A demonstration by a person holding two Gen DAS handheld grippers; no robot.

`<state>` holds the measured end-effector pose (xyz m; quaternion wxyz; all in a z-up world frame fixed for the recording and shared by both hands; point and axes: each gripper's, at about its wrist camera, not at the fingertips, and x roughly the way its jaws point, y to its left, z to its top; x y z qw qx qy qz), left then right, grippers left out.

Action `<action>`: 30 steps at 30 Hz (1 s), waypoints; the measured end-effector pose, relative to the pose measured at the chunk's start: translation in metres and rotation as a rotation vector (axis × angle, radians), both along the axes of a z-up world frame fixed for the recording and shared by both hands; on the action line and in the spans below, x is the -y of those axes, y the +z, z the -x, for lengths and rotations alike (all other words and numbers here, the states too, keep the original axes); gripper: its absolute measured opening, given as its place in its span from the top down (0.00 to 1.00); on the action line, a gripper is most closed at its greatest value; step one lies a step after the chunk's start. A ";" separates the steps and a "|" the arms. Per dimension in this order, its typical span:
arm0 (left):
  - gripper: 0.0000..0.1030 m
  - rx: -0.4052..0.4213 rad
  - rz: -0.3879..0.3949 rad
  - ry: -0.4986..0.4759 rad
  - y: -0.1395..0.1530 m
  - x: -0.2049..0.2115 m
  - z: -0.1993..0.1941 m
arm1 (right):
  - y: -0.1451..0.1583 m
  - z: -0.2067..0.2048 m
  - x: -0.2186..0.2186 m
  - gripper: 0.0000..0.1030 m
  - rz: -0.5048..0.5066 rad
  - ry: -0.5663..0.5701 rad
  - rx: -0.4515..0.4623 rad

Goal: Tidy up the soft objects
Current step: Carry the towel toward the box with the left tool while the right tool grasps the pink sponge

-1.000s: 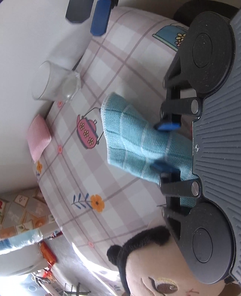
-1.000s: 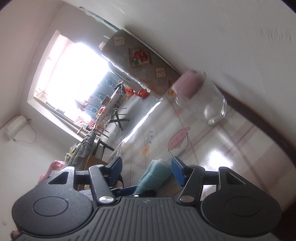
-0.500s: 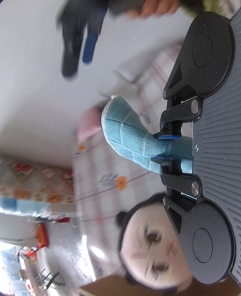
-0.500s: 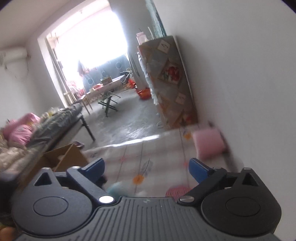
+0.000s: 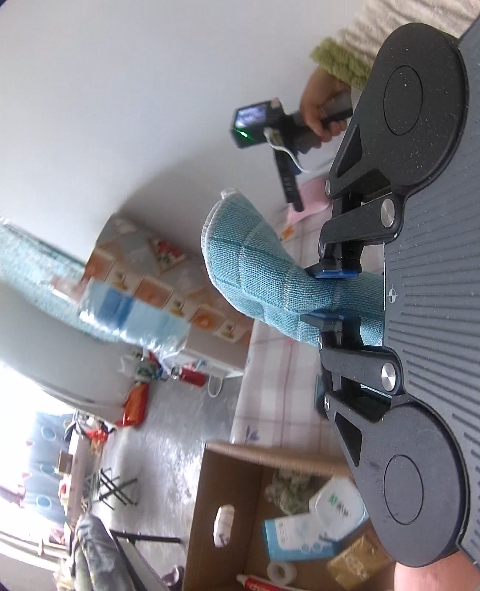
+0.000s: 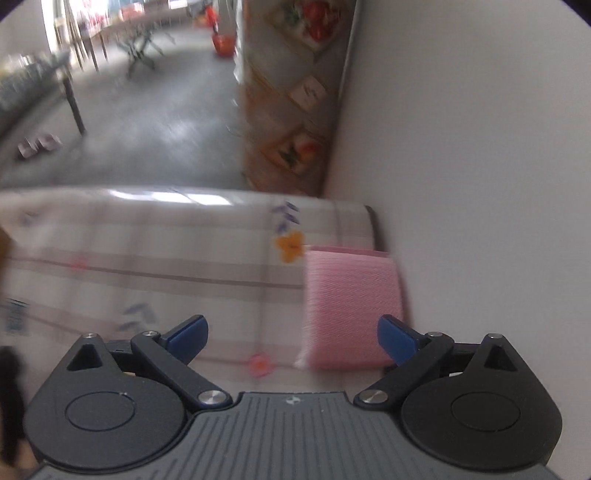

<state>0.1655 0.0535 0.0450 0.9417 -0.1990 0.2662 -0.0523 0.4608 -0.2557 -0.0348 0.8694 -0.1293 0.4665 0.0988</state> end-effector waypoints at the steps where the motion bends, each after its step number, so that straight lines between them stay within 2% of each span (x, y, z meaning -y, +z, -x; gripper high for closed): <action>1: 0.86 0.001 0.010 0.010 -0.001 -0.005 0.000 | -0.006 -0.008 0.001 0.05 0.025 -0.019 -0.012; 4: 0.86 0.007 0.023 0.038 -0.002 -0.019 0.003 | -0.024 -0.029 0.005 0.11 0.085 -0.055 -0.062; 7: 0.86 0.016 0.027 0.046 -0.002 -0.027 0.004 | -0.032 -0.043 0.002 0.14 0.115 -0.061 -0.094; 11: 0.86 0.023 0.045 0.056 -0.004 -0.034 0.009 | -0.042 -0.052 -0.002 0.21 0.151 -0.076 -0.096; 13: 0.86 0.024 0.046 0.059 -0.005 -0.036 0.010 | -0.040 -0.048 -0.001 0.33 0.170 -0.074 -0.080; 16: 0.86 0.023 0.056 0.060 -0.006 -0.041 0.015 | -0.037 -0.043 -0.002 0.37 0.148 -0.033 -0.091; 19: 0.86 0.027 0.070 0.063 -0.004 -0.042 0.019 | -0.035 -0.029 -0.010 0.38 0.138 0.016 -0.110; 24: 0.86 0.030 0.084 0.085 -0.003 -0.052 0.028 | -0.035 0.019 -0.031 0.37 0.145 0.118 -0.135; 30: 0.86 0.054 0.114 0.158 0.005 -0.085 0.062 | -0.033 0.080 -0.061 0.37 0.139 0.250 -0.172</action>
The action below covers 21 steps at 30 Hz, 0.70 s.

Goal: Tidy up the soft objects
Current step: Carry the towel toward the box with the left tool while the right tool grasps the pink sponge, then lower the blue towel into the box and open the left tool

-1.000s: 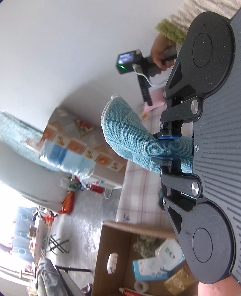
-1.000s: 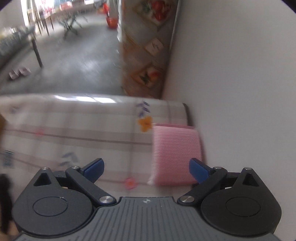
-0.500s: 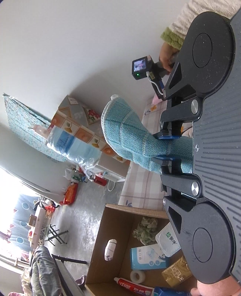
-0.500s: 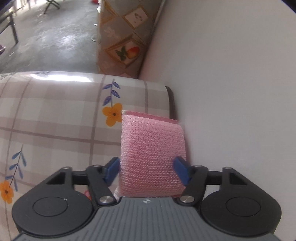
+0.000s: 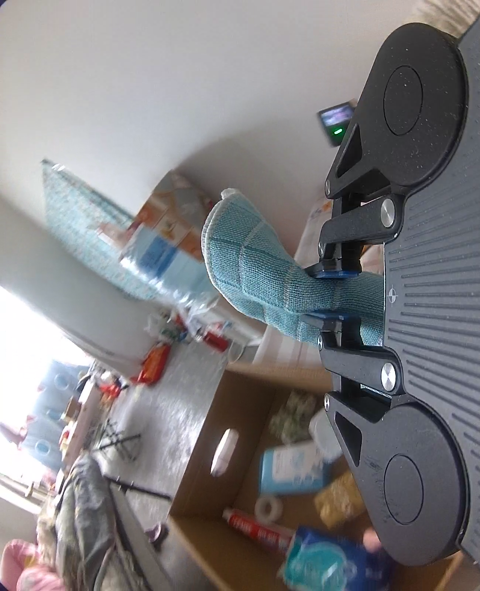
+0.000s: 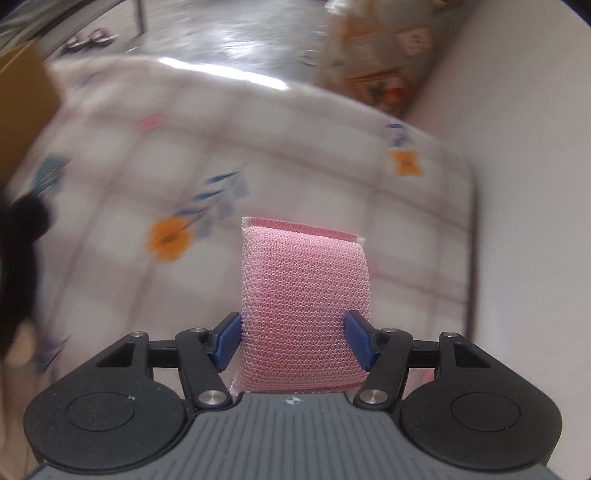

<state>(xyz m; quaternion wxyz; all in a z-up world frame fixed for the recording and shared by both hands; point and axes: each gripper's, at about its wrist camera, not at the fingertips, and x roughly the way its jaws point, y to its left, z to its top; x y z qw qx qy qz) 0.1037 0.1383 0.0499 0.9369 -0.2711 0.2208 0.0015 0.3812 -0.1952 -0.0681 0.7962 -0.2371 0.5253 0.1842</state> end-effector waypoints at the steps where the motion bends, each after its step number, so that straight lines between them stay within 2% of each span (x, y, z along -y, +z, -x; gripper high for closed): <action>1: 0.86 0.003 0.000 0.017 0.002 -0.006 0.007 | 0.001 0.009 -0.005 0.37 0.002 0.021 -0.003; 4: 0.86 0.008 0.002 0.079 0.004 -0.027 0.030 | 0.004 0.028 -0.012 0.36 0.012 0.067 0.006; 7: 0.86 -0.008 -0.008 0.118 0.002 -0.043 0.046 | 0.010 0.027 -0.010 0.35 -0.010 0.036 0.027; 8: 0.86 -0.022 -0.014 0.128 0.000 -0.047 0.049 | 0.011 0.025 -0.007 0.33 -0.024 0.017 0.044; 10: 0.86 -0.056 -0.016 0.139 -0.007 -0.053 0.049 | 0.014 0.018 -0.003 0.20 -0.044 -0.020 0.071; 15: 0.86 -0.162 0.012 0.127 -0.037 -0.062 0.027 | 0.007 0.004 0.004 0.13 -0.043 -0.088 0.066; 19: 0.86 -0.278 -0.014 0.109 -0.065 -0.056 0.001 | 0.007 0.002 0.005 0.13 -0.057 -0.103 0.065; 21: 0.86 -0.324 -0.030 0.069 -0.076 -0.049 -0.011 | 0.006 0.002 0.005 0.11 -0.060 -0.110 0.063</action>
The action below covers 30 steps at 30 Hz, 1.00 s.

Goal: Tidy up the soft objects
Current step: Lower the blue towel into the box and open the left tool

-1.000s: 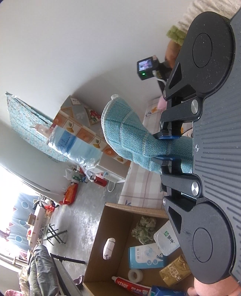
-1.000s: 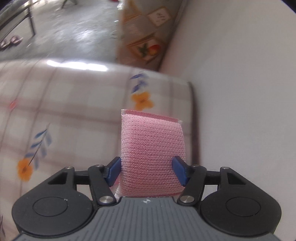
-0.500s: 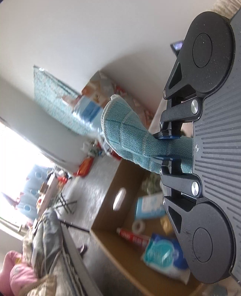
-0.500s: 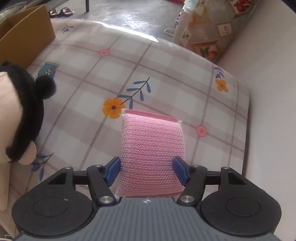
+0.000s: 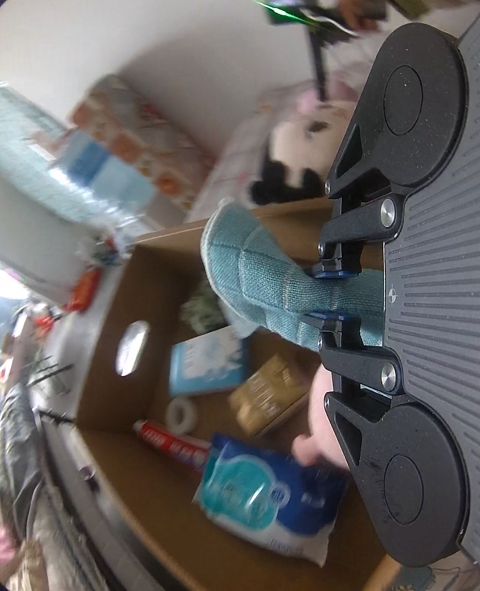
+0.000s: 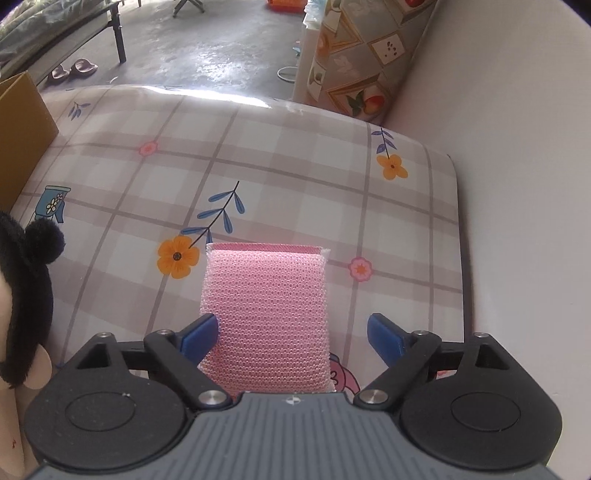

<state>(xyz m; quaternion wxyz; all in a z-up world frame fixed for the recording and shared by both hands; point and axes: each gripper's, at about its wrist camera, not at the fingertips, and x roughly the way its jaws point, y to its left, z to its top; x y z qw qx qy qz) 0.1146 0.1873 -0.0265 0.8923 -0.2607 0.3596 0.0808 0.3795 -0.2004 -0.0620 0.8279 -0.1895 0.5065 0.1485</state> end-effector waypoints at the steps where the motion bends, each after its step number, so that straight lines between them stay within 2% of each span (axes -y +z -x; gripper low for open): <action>1: 0.85 -0.027 -0.005 -0.015 -0.006 0.003 -0.004 | -0.001 0.000 0.000 0.10 -0.004 -0.003 -0.003; 5: 0.84 -0.118 0.037 -0.064 -0.020 0.009 -0.016 | -0.002 -0.003 0.003 0.09 -0.034 -0.014 -0.016; 9: 0.81 -0.205 0.136 -0.101 -0.033 0.006 -0.026 | -0.003 -0.004 0.004 0.09 -0.058 -0.013 -0.024; 12: 0.77 -0.261 0.219 -0.089 -0.043 -0.002 -0.031 | -0.005 -0.004 0.004 0.08 -0.069 -0.010 -0.027; 14: 0.76 -0.289 0.238 -0.094 -0.043 -0.006 -0.034 | -0.006 -0.005 0.005 0.08 -0.078 -0.013 -0.029; 16: 0.71 -0.305 0.243 -0.096 -0.042 -0.006 -0.035 | -0.008 -0.007 0.006 0.06 -0.086 -0.021 -0.030; 17: 0.65 -0.307 0.244 -0.094 -0.040 -0.007 -0.034 | -0.008 -0.008 0.007 0.05 -0.090 -0.026 -0.031; 21: 0.37 -0.244 0.255 -0.047 -0.028 -0.015 -0.027 | -0.009 -0.010 0.010 0.04 -0.104 -0.033 -0.037; 24: 0.32 -0.159 0.268 -0.017 -0.014 -0.021 -0.015 | -0.010 -0.011 0.011 0.02 -0.100 -0.033 -0.043; 30: 0.29 -0.027 0.228 0.013 0.010 -0.022 0.006 | -0.013 -0.013 0.010 0.00 -0.090 -0.027 -0.070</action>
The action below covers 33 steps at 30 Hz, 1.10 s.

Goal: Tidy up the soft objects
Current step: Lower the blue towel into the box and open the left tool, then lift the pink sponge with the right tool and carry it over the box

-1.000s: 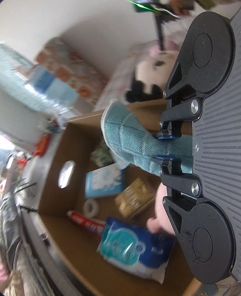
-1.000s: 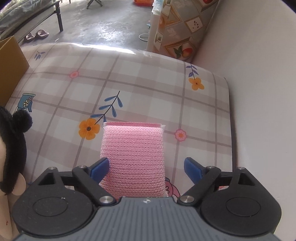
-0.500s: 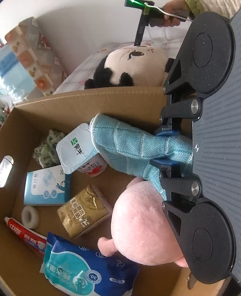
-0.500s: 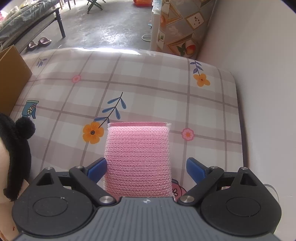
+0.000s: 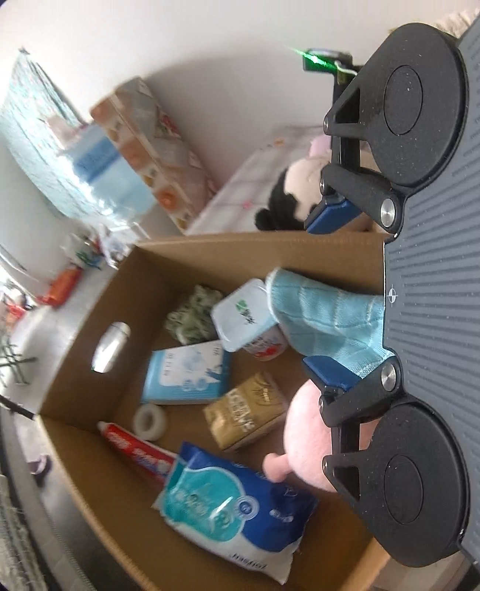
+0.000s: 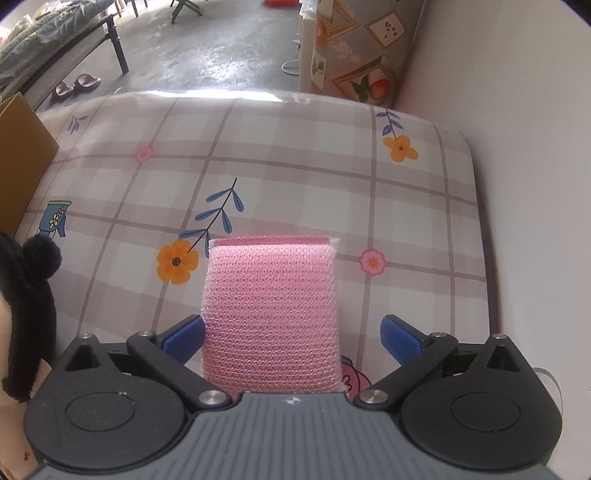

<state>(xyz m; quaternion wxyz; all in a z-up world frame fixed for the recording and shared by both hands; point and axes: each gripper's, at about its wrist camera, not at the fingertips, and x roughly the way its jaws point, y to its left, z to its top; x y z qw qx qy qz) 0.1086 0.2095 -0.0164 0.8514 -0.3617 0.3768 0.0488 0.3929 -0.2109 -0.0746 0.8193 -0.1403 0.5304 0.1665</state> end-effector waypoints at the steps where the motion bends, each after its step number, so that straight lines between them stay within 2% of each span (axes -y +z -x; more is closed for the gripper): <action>1: 0.28 0.018 -0.009 0.001 0.003 0.001 0.004 | -0.001 -0.001 0.000 0.00 -0.007 -0.003 -0.009; 7: 0.28 0.060 0.015 0.029 0.004 -0.002 0.017 | -0.003 -0.005 0.000 0.00 -0.028 -0.027 -0.044; 13: 0.28 0.080 -0.028 0.056 0.008 0.001 0.032 | 0.002 -0.002 -0.001 0.00 -0.026 -0.016 -0.033; 21: 0.28 0.104 -0.064 0.102 0.011 0.002 0.054 | -0.019 -0.003 -0.005 0.00 0.013 -0.031 -0.049; 24: 0.28 0.103 -0.099 0.131 0.013 0.001 0.065 | -0.022 -0.002 -0.001 0.08 -0.001 -0.053 -0.037; 25: 0.28 0.103 -0.108 0.137 0.014 0.001 0.069 | -0.020 -0.001 0.001 0.17 -0.007 -0.060 -0.023; 33: 0.28 0.135 -0.170 0.187 0.024 -0.001 0.090 | 0.002 0.010 0.017 0.21 -0.050 -0.123 0.051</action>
